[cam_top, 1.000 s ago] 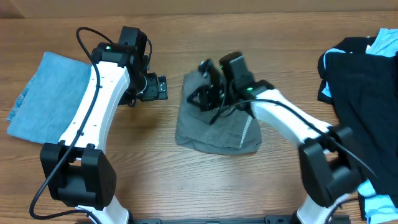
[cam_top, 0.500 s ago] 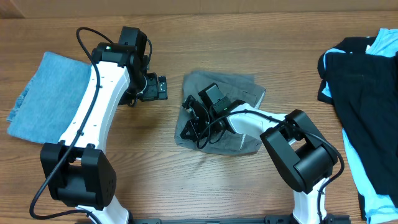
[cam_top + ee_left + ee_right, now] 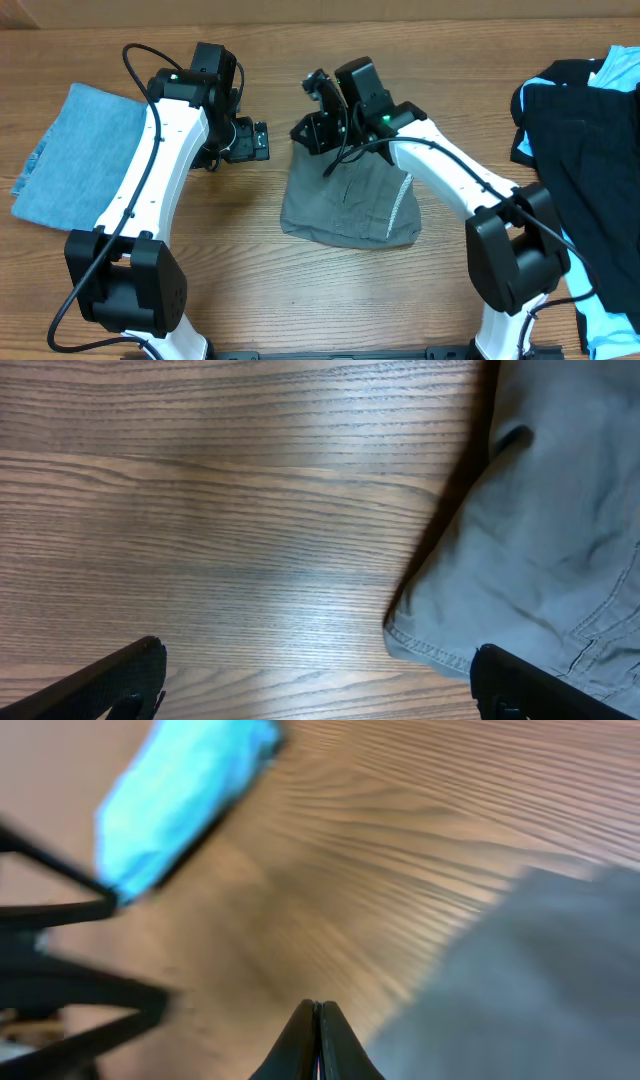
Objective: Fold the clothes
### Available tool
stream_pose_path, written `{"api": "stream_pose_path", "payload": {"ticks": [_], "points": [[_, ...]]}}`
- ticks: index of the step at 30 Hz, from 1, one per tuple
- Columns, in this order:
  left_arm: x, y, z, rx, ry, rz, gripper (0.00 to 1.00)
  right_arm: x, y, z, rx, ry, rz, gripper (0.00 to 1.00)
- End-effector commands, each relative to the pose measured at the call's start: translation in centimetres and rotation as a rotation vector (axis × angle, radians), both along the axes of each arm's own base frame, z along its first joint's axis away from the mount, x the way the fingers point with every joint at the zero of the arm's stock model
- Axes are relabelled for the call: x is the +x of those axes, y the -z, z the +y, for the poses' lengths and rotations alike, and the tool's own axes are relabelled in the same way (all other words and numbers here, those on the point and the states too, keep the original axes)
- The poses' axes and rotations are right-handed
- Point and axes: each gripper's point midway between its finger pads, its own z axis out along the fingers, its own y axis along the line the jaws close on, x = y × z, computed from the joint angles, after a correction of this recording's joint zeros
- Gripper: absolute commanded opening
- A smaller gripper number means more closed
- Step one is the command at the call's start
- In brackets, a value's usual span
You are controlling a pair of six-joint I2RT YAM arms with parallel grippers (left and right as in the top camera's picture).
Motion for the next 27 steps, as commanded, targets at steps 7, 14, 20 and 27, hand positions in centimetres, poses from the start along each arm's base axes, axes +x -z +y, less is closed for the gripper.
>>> {"api": "stream_pose_path", "payload": {"ticks": [7, 14, 20, 27], "points": [[0.3, -0.7, 0.4, 0.011, 0.005, -0.024, 1.0, -1.0, 14.4, -0.4, -0.132, 0.005, 0.209, 0.04], [0.3, -0.7, 0.4, 0.012, 0.005, -0.024, 1.0, 4.3, 0.3, -2.4, 0.081, 0.039, 0.018, 0.04], [0.3, -0.7, 0.4, 0.011, 0.005, -0.025, 1.0, 8.4, -2.4, -9.2, 0.044, 0.218, -0.057, 0.05], [0.3, -0.7, 0.4, 0.011, 0.005, -0.025, 1.0, 4.8, 10.3, -11.2, -0.137, 0.229, 0.214, 0.16]]}}
